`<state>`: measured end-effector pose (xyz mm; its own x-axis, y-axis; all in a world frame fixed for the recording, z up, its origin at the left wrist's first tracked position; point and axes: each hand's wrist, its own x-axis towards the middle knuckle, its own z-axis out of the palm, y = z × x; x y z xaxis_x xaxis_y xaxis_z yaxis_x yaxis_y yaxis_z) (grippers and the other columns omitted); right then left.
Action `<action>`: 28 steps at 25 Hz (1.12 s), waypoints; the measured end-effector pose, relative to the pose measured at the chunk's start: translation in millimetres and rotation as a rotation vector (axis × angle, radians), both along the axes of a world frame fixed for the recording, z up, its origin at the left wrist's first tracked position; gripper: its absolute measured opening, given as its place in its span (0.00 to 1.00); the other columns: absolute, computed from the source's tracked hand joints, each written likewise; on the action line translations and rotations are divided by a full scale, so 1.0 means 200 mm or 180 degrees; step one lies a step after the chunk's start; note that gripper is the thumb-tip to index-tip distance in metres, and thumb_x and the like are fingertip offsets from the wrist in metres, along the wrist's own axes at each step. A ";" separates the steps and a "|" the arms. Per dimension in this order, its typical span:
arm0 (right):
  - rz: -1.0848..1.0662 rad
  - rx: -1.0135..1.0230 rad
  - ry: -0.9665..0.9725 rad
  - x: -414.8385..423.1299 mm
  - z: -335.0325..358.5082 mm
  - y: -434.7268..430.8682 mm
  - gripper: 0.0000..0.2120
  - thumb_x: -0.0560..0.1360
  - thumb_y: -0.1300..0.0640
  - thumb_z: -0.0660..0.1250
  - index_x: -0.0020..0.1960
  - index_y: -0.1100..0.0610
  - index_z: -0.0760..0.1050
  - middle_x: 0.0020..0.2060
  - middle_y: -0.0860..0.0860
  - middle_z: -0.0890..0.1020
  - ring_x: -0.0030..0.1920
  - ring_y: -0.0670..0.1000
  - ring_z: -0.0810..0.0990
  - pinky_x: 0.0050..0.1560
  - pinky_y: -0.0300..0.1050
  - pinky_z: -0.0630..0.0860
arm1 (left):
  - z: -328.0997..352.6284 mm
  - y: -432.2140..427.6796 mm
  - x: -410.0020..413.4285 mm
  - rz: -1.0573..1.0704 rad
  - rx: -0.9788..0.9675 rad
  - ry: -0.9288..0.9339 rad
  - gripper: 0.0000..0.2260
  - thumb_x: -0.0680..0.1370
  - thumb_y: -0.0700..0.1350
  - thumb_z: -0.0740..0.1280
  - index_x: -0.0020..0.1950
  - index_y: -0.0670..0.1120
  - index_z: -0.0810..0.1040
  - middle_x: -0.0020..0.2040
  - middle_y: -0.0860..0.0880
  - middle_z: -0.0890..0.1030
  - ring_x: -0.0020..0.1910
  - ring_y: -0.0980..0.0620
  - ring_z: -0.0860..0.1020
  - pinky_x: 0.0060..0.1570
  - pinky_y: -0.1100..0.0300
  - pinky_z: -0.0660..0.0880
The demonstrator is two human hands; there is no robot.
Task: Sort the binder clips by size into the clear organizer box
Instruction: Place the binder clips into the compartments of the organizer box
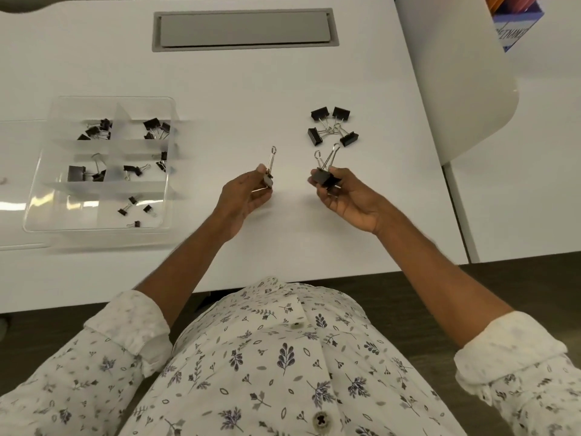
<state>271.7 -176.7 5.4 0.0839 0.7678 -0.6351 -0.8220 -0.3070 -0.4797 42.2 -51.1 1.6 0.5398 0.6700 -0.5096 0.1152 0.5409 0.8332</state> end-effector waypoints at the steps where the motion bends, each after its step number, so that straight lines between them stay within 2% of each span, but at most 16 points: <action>1: 0.0004 0.0039 0.0181 -0.07 0.01 0.03 0.18 0.81 0.57 0.66 0.67 0.66 0.75 0.60 0.62 0.80 0.45 0.49 0.83 0.50 0.38 0.83 | 0.02 0.01 -0.04 0.0159 -0.0293 -0.0221 0.15 0.80 0.55 0.69 0.52 0.43 0.83 0.55 0.48 0.82 0.55 0.51 0.81 0.65 0.55 0.79; 4: 0.0121 0.0089 0.0295 -0.30 0.01 0.14 0.18 0.82 0.56 0.66 0.67 0.67 0.75 0.61 0.63 0.79 0.47 0.49 0.83 0.51 0.39 0.83 | 0.05 0.08 -0.18 0.0526 -0.0794 -0.0739 0.13 0.81 0.53 0.70 0.55 0.43 0.82 0.55 0.46 0.82 0.58 0.49 0.80 0.67 0.54 0.77; 8: 0.0083 0.0068 0.0198 -0.58 0.08 0.33 0.16 0.81 0.58 0.67 0.65 0.67 0.76 0.61 0.62 0.80 0.49 0.51 0.85 0.51 0.40 0.83 | 0.14 0.21 -0.43 0.0809 -0.0902 -0.0948 0.08 0.80 0.48 0.71 0.51 0.43 0.82 0.51 0.46 0.83 0.57 0.49 0.81 0.68 0.53 0.77; 10: 0.0238 0.0021 0.0089 -0.76 0.12 0.46 0.13 0.81 0.59 0.67 0.62 0.67 0.77 0.60 0.61 0.80 0.53 0.53 0.84 0.51 0.41 0.84 | 0.19 0.32 -0.61 0.0798 -0.0592 -0.0836 0.07 0.80 0.46 0.71 0.54 0.43 0.82 0.50 0.47 0.83 0.57 0.49 0.81 0.66 0.55 0.77; 12: 0.0404 0.0043 -0.0120 -0.92 0.16 0.61 0.11 0.81 0.60 0.68 0.58 0.66 0.79 0.57 0.60 0.81 0.55 0.54 0.83 0.51 0.40 0.83 | 0.22 0.45 -0.79 0.0732 -0.0010 -0.0501 0.10 0.78 0.45 0.73 0.58 0.44 0.82 0.51 0.48 0.84 0.56 0.50 0.82 0.64 0.56 0.78; 15: 0.0594 0.0041 -0.0567 -1.17 0.22 0.84 0.10 0.79 0.60 0.70 0.57 0.65 0.80 0.55 0.60 0.79 0.51 0.53 0.83 0.52 0.41 0.83 | 0.24 0.65 -1.07 0.0674 0.1165 0.0499 0.17 0.74 0.50 0.78 0.61 0.49 0.83 0.54 0.50 0.86 0.54 0.55 0.84 0.59 0.61 0.79; 17: 0.0711 0.0096 -0.0895 -1.31 0.24 0.97 0.08 0.79 0.61 0.71 0.56 0.64 0.80 0.52 0.58 0.80 0.48 0.52 0.82 0.53 0.42 0.83 | 0.23 0.78 -1.23 0.0661 0.1653 0.0967 0.21 0.72 0.52 0.79 0.63 0.49 0.83 0.55 0.51 0.86 0.55 0.57 0.84 0.55 0.64 0.80; 19: 0.0929 0.0166 -0.1294 -1.43 0.25 1.08 0.07 0.79 0.60 0.71 0.54 0.63 0.80 0.47 0.55 0.80 0.46 0.51 0.81 0.56 0.43 0.82 | 0.21 0.91 -1.35 0.0513 0.2005 0.1380 0.23 0.71 0.54 0.80 0.64 0.49 0.83 0.59 0.51 0.85 0.59 0.57 0.82 0.59 0.61 0.78; 21: 0.1157 0.0240 -0.1736 -1.54 0.25 1.17 0.07 0.79 0.59 0.71 0.54 0.62 0.80 0.45 0.53 0.81 0.46 0.49 0.81 0.57 0.43 0.82 | 0.17 1.00 -1.42 0.0266 0.2184 0.1683 0.22 0.73 0.53 0.78 0.65 0.50 0.82 0.63 0.51 0.83 0.61 0.56 0.80 0.63 0.59 0.75; 22: 0.1231 0.0254 -0.1958 -1.58 0.24 1.20 0.08 0.79 0.59 0.71 0.54 0.63 0.81 0.45 0.52 0.81 0.45 0.48 0.82 0.57 0.44 0.82 | 0.15 1.03 -1.45 0.0211 0.2210 0.1740 0.20 0.75 0.51 0.76 0.66 0.50 0.82 0.63 0.51 0.83 0.58 0.55 0.80 0.62 0.60 0.75; 24: 0.1298 0.0202 -0.2384 -1.64 0.22 1.27 0.11 0.79 0.58 0.72 0.57 0.64 0.80 0.46 0.53 0.82 0.46 0.47 0.83 0.56 0.45 0.83 | 0.13 1.05 -1.48 0.0382 0.2174 0.1622 0.15 0.80 0.47 0.70 0.67 0.49 0.82 0.61 0.51 0.84 0.55 0.57 0.79 0.61 0.64 0.75; 26: 0.1311 0.0125 -0.2732 -1.68 0.21 1.33 0.14 0.78 0.57 0.73 0.60 0.63 0.79 0.49 0.54 0.83 0.47 0.48 0.84 0.57 0.47 0.83 | 0.12 1.05 -1.51 0.0664 0.2062 0.1430 0.14 0.82 0.44 0.66 0.67 0.48 0.82 0.62 0.51 0.83 0.60 0.59 0.79 0.64 0.67 0.73; 28: 0.1420 0.0126 -0.2919 -1.71 0.20 1.37 0.21 0.77 0.55 0.73 0.68 0.60 0.76 0.58 0.55 0.81 0.51 0.49 0.85 0.59 0.50 0.83 | 0.10 1.05 -1.52 0.0778 0.2084 0.1341 0.14 0.83 0.43 0.64 0.67 0.47 0.81 0.64 0.51 0.83 0.65 0.58 0.79 0.69 0.64 0.72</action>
